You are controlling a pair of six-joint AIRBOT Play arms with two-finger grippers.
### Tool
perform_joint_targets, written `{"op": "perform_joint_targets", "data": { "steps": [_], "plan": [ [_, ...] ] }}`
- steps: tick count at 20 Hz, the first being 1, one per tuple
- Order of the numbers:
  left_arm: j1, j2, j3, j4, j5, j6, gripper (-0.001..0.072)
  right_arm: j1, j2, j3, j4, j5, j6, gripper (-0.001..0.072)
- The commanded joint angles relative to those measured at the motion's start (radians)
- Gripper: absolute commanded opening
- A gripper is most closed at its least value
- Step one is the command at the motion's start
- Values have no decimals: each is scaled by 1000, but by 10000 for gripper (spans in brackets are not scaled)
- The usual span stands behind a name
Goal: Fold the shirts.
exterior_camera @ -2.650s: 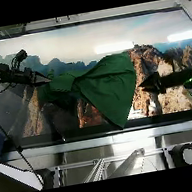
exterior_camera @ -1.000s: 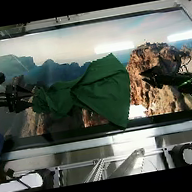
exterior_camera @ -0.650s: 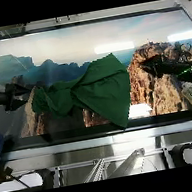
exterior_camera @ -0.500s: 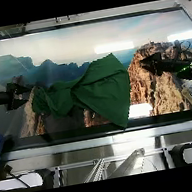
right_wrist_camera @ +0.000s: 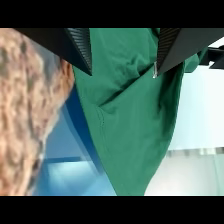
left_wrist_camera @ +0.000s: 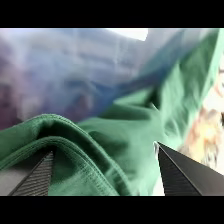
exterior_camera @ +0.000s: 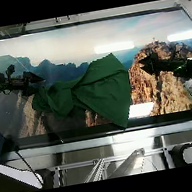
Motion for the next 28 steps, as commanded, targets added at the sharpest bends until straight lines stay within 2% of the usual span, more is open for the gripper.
{"op": "perform_joint_targets", "data": {
  "steps": [1,4,6,9,13,20,25,28],
  "plan": [
    [-22,-58,142,-5,202,-35,697,0,-7,3,-10,2,3,436],
    [-19,-57,275,-3,273,-74,698,0,-7,3,-16,2,4,436],
    [-23,-45,332,-3,260,-107,698,0,-7,3,-15,2,4,436],
    [-64,-43,332,0,243,-112,698,1,-7,3,-15,2,4,436],
    [-93,-46,206,9,260,-108,698,1,-7,3,-15,10,4,436],
    [-38,-14,31,8,344,-106,698,0,-7,3,-15,44,3,435],
    [11,133,-112,16,334,-37,698,1,-7,3,-16,55,3,435],
    [39,259,-284,149,244,-16,699,1,-7,3,-15,54,-5,435]
  ]
}}
